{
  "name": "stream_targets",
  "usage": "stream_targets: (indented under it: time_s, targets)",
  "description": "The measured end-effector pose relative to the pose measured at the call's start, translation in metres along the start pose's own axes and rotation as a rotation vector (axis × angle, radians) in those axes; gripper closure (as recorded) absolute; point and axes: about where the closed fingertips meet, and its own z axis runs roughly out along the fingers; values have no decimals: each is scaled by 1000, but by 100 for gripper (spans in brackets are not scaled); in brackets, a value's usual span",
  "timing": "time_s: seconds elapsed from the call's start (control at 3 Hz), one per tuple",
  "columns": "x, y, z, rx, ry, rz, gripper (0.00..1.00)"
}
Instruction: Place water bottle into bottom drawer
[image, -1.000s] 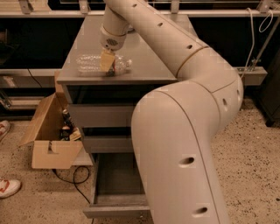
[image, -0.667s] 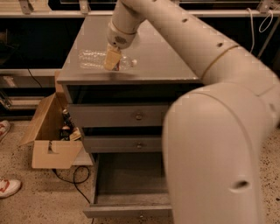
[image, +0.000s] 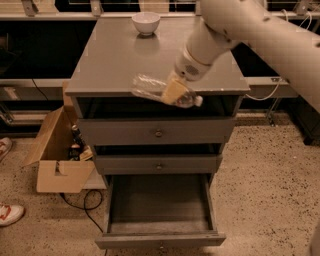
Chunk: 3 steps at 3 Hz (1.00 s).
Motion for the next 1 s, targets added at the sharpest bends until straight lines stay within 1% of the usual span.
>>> stream_targets:
  time_s: [0.33, 0.67, 1.0]
  targets:
    - [33, 16, 16, -42, 47, 28, 100]
    - [37, 18, 22, -50, 46, 44, 100]
    - [49, 22, 34, -68, 44, 83, 100]
